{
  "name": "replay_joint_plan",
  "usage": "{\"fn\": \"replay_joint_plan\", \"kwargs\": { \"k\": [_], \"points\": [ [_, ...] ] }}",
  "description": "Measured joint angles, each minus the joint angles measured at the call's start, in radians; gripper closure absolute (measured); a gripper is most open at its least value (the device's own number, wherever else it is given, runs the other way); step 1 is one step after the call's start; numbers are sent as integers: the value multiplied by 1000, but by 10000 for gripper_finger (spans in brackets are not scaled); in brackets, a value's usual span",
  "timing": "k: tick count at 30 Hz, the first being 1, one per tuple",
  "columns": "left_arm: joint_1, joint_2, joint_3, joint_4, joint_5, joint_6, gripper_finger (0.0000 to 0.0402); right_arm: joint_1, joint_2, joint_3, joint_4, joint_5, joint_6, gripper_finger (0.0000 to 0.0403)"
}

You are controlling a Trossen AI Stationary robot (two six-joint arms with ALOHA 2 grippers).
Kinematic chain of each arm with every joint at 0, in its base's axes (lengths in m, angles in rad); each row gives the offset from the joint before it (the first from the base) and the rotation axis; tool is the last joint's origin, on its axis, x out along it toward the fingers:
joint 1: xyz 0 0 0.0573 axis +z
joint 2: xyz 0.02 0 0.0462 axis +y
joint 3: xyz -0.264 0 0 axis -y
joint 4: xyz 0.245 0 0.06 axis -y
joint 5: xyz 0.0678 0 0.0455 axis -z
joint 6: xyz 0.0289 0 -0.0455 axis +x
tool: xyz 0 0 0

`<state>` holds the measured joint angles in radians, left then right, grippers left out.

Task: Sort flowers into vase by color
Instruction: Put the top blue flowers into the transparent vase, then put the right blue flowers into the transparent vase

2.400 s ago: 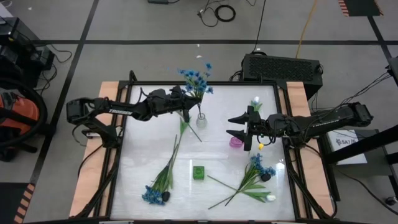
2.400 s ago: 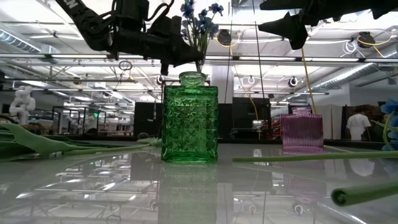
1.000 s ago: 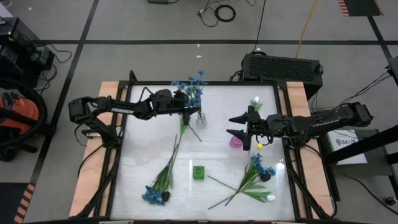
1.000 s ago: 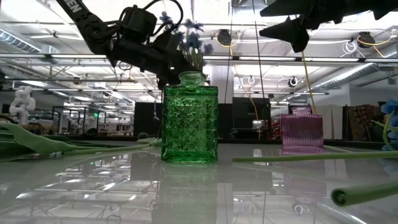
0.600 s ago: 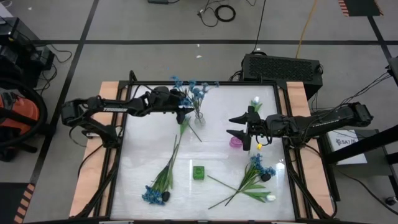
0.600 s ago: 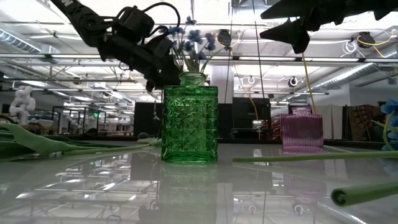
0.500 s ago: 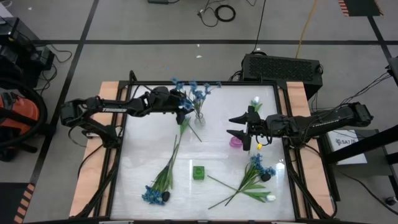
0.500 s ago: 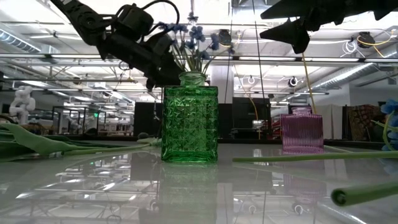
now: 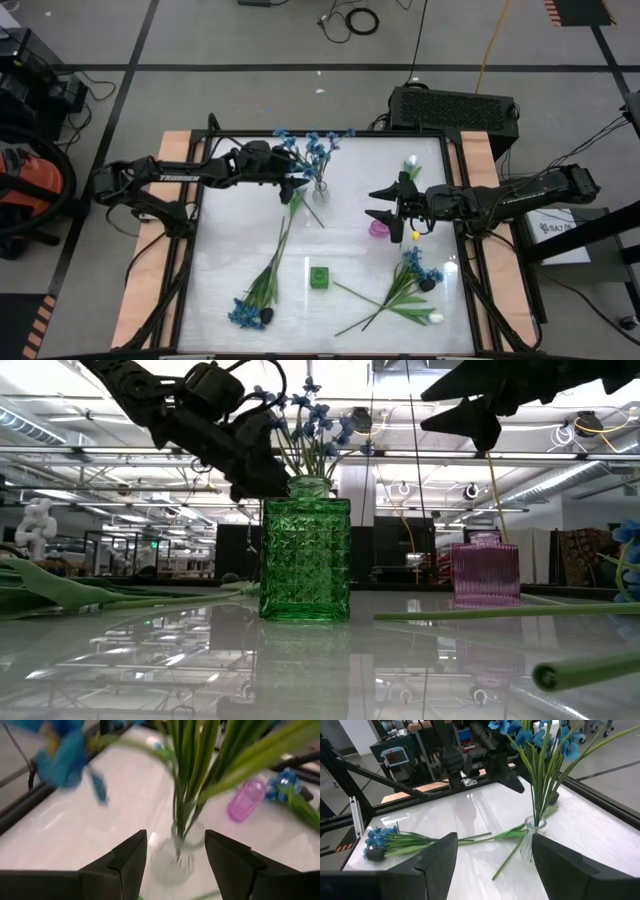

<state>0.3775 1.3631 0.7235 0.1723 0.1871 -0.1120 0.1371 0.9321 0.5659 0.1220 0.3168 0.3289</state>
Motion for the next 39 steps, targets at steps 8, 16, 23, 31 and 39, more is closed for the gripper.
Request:
{"fn": "replay_joint_plan", "kwargs": {
  "k": [8,16,23,31,39],
  "points": [
    [-6,-118,0,-194,0,11,194,0,0,0,-24,-3,38,156],
    [-52,-243,0,-403,0,-6,194,23,-46,0,-119,-8,160,156],
    [-132,-276,0,-425,0,-13,194,211,-61,0,-303,-33,386,156],
    [-246,-272,0,-479,0,-14,194,499,-9,0,-383,-34,584,156],
    [-333,-271,0,-479,0,-14,194,610,158,21,-408,-89,548,174]
  ]
}}
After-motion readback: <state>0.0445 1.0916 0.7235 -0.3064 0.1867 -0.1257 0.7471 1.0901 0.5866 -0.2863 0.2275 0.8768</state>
